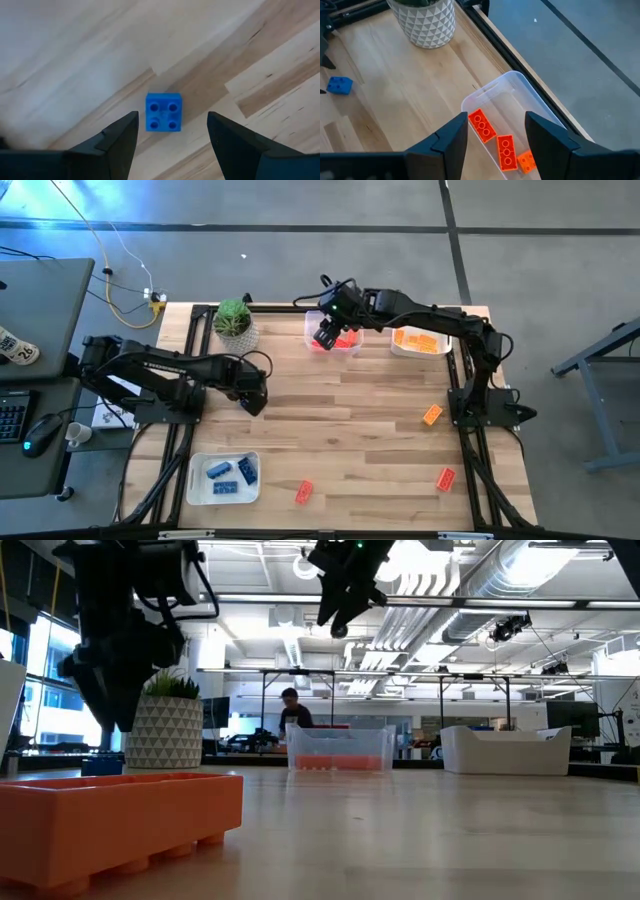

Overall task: Sort & place blocks by color
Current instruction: Put the blue game piece into the bottom white bin

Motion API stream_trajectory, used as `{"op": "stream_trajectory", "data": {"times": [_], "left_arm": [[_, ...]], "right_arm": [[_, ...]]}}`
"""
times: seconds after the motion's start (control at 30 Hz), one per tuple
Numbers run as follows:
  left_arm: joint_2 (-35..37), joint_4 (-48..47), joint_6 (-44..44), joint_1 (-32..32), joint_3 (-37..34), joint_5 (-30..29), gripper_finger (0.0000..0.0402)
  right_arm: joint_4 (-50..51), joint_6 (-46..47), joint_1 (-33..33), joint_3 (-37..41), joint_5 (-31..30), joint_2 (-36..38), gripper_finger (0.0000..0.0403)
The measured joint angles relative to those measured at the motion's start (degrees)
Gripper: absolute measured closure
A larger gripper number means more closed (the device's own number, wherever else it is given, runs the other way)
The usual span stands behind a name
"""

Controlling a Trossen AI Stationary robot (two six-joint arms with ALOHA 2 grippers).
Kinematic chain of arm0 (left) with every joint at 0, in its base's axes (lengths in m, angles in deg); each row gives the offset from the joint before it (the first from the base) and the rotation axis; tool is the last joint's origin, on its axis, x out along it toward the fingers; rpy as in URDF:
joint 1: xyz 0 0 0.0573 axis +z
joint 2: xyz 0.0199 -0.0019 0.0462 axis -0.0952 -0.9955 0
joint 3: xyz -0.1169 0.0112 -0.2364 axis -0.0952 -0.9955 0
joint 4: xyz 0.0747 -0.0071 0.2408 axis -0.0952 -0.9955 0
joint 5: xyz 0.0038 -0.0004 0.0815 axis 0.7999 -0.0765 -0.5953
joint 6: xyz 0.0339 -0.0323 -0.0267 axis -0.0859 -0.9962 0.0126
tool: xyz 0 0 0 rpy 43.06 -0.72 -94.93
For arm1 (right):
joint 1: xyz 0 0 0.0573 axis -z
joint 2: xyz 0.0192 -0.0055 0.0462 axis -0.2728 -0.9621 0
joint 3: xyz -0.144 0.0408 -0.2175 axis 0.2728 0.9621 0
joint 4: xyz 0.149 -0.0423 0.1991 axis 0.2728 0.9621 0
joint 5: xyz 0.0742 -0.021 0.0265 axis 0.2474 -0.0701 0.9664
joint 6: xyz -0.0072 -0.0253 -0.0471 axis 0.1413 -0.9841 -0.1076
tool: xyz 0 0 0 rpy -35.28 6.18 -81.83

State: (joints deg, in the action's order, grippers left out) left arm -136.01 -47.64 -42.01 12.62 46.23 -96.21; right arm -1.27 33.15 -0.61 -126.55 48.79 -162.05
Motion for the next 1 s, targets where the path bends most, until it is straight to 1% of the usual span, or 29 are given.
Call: {"op": "stream_trajectory", "data": {"times": [0.1,0.27,0.37,0.5,0.6,0.77,0.87,1.0], "left_arm": [[0.0,2.5,-2.0,0.0,-1.8,0.1,0.0177],[0.0,3.8,-4.3,0.0,-4.3,0.0,0.0177],[0.0,4.8,-4.5,0.0,-6.2,0.5,0.0177],[0.0,8.6,-4.5,0.0,-8.6,2.0,0.0177],[0.0,11.6,-4.5,0.0,-10.4,2.0,0.0177],[0.0,13.1,-4.4,0.0,-12.4,0.4,0.0177],[0.1,13.7,-4.0,0.0,-13.5,-0.5,0.019],[0.2,14.4,-1.8,-0.1,-13.9,-1.5,0.0233]], "right_arm": [[-0.1,-0.2,0.2,0.0,0.0,0.0,0.0221],[-0.1,-1.5,0.2,0.0,0.0,0.0,0.0221],[-0.1,-1.5,0.2,0.0,0.0,0.0,0.0221],[-0.1,-1.5,0.2,0.0,0.0,0.0,0.0221],[-0.1,-1.5,0.2,0.1,0.0,0.0,0.0221],[-0.1,-1.5,0.2,0.1,-0.1,0.0,0.0221],[-0.1,-1.5,0.2,0.1,-0.1,0.0,0.0221],[-0.1,-1.4,0.2,0.1,-0.1,0.0,0.0221]]}}
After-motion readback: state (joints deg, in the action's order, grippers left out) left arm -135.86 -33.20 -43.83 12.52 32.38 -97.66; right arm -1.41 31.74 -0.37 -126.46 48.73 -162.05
